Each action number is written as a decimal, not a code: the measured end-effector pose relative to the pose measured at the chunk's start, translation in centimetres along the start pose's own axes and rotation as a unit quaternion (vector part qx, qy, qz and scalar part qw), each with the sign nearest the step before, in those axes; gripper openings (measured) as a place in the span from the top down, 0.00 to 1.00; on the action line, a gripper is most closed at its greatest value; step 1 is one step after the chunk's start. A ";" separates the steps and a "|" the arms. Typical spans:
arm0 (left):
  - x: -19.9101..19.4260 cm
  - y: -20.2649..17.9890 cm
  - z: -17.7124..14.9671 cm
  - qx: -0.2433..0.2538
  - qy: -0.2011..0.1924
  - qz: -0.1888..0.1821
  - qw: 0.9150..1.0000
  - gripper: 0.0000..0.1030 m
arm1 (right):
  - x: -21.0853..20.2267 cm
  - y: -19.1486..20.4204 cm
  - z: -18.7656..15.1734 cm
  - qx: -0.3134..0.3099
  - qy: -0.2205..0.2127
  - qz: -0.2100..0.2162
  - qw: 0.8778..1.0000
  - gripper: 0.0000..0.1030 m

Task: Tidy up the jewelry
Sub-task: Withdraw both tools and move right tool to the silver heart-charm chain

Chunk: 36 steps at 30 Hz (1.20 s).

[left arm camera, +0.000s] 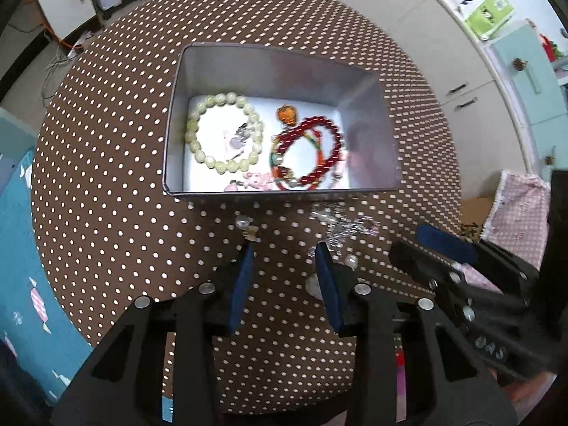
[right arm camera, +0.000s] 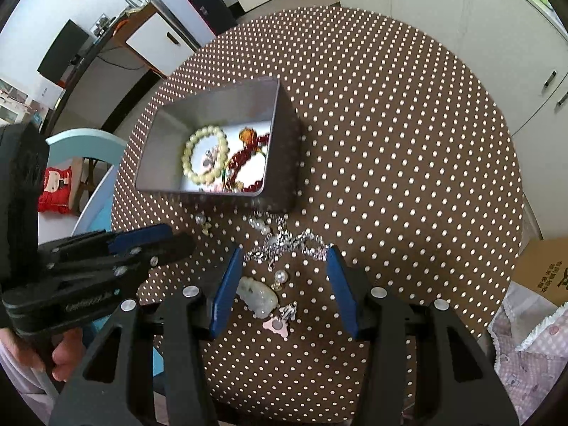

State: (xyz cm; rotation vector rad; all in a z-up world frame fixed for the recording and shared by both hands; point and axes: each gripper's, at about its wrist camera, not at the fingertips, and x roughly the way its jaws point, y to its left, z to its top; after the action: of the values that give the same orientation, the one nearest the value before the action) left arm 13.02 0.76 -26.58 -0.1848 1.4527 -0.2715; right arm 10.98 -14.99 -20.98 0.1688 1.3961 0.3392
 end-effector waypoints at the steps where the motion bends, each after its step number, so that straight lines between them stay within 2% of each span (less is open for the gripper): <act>1: 0.5 0.2 0.1 -0.006 0.005 0.002 1.000 0.67 | 0.2 -0.1 -0.1 0.002 0.003 0.002 1.000 0.54; 4: 1.8 0.3 0.4 -0.016 0.014 0.013 1.000 0.75 | 0.9 0.0 -0.6 0.003 0.011 0.001 1.000 0.54; 13: 4.8 0.2 1.4 -0.032 0.020 0.028 0.999 0.84 | 2.5 1.0 -1.2 0.001 0.027 0.008 1.000 0.54; 20: 6.8 0.4 2.0 -0.043 0.026 0.049 0.998 0.85 | 2.9 0.9 -0.7 0.001 0.030 0.008 1.000 0.54; 26: 6.2 0.9 3.3 -0.041 0.022 0.056 0.997 0.85 | 3.3 1.2 -0.2 -0.001 0.035 0.008 0.999 0.54; 30: 6.0 -0.1 4.6 -0.033 0.014 0.064 0.997 0.85 | 3.6 1.2 -0.1 -0.005 0.038 0.007 0.999 0.54; 33: 6.2 -0.5 4.8 -0.029 0.012 0.068 0.997 0.89 | 3.8 1.4 0.0 -0.006 0.037 0.006 0.999 0.54; 36: 6.4 -0.5 5.0 -0.027 0.013 0.064 0.997 0.90 | 3.7 1.5 0.4 -0.007 0.025 0.010 1.000 0.54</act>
State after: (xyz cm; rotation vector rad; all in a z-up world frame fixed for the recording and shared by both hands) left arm 18.54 -1.81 -31.95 -0.1307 1.4909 -0.1309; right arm 11.69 -12.28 -23.91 0.1638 1.4427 0.3719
